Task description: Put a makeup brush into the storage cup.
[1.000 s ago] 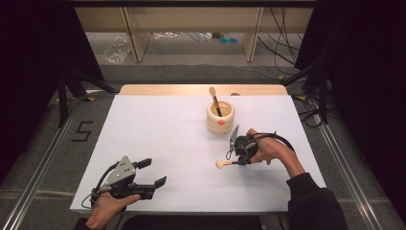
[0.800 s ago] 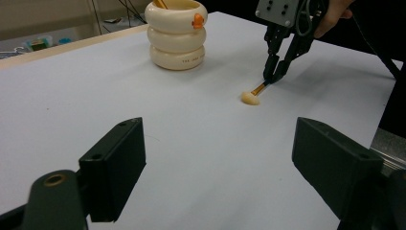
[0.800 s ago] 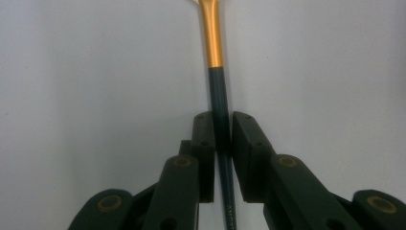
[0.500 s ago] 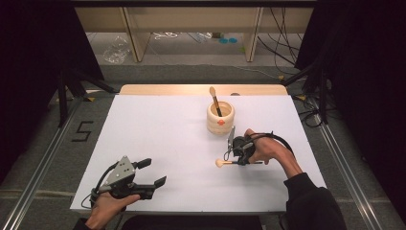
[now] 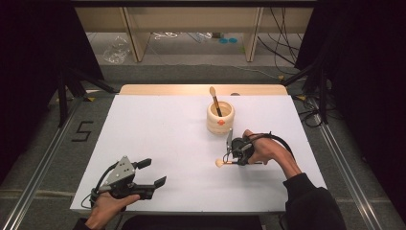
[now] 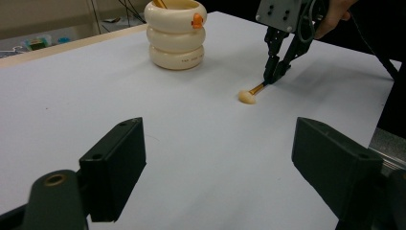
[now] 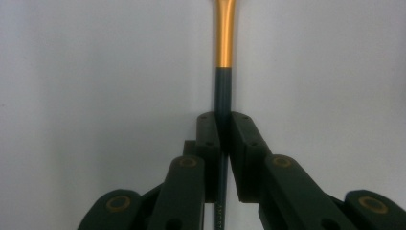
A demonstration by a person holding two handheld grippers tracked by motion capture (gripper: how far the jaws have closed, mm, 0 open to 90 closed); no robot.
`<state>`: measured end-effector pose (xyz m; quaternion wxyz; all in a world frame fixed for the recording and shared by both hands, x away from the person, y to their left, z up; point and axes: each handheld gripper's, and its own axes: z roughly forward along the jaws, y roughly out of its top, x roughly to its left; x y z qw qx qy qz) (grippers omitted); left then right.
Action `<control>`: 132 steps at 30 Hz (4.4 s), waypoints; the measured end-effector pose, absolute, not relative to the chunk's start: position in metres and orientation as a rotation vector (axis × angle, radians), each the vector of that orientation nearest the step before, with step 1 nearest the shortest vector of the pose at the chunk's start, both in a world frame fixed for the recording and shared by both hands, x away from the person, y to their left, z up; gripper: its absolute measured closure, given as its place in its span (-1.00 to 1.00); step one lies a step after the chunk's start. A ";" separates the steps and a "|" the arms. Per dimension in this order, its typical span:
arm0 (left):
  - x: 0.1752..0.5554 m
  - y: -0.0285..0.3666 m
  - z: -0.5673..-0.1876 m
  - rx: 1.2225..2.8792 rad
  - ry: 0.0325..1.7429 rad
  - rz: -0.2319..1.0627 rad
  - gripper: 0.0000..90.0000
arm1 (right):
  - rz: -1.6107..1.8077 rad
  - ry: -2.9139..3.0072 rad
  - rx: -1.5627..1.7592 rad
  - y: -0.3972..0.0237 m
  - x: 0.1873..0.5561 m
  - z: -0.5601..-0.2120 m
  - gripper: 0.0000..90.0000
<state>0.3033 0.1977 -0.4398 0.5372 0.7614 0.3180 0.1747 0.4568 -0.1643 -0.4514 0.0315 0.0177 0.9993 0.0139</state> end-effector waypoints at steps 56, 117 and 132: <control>0.303 0.200 -0.440 1.797 0.795 0.409 -0.58 | 1.535 2.300 0.647 -0.210 0.483 -0.387 0.85; 0.305 0.201 -0.441 1.785 0.803 0.404 -0.58 | 1.667 2.048 0.830 -0.197 0.536 -0.382 0.85; 0.304 0.202 -0.440 1.792 0.810 0.414 -0.58 | 1.650 2.058 0.864 -0.193 0.543 -0.394 0.85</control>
